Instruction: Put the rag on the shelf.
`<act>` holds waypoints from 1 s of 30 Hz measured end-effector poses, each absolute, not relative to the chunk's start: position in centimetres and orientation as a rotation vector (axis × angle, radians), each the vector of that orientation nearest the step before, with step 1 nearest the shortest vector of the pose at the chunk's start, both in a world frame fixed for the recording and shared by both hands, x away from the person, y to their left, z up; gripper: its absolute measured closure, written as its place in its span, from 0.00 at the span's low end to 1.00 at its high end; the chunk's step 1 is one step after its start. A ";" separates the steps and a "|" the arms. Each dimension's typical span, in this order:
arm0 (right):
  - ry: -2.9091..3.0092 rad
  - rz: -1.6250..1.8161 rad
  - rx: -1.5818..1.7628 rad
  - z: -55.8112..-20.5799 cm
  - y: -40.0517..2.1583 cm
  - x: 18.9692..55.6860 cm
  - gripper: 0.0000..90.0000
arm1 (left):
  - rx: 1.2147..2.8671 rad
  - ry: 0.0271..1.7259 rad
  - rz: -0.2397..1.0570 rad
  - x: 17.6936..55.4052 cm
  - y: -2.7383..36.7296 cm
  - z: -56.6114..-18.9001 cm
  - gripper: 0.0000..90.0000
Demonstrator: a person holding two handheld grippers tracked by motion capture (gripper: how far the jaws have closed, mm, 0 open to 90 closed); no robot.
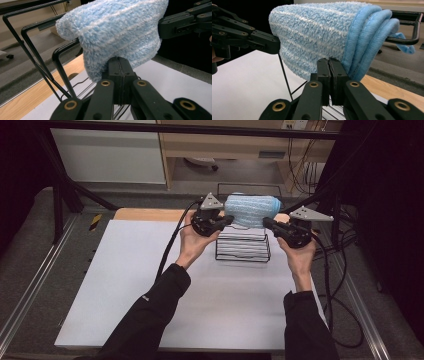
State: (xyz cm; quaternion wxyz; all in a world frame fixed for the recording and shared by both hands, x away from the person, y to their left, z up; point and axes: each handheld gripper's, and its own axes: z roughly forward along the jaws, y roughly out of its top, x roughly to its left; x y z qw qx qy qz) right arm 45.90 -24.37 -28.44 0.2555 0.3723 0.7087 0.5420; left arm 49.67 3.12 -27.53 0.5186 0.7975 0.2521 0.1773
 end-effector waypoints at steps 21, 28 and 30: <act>1.890 1.490 0.951 -25.5 -23.6 43.9 0.65 | 1.894 0.642 0.449 47.9 5.6 -25.3 0.70; 1.884 1.515 0.967 -24.9 -23.6 43.6 0.52 | 1.913 0.667 0.461 47.4 6.8 -25.0 0.54; 1.887 1.511 0.966 -24.9 -23.6 43.5 0.46 | 1.924 0.673 0.463 47.2 7.3 -25.1 0.51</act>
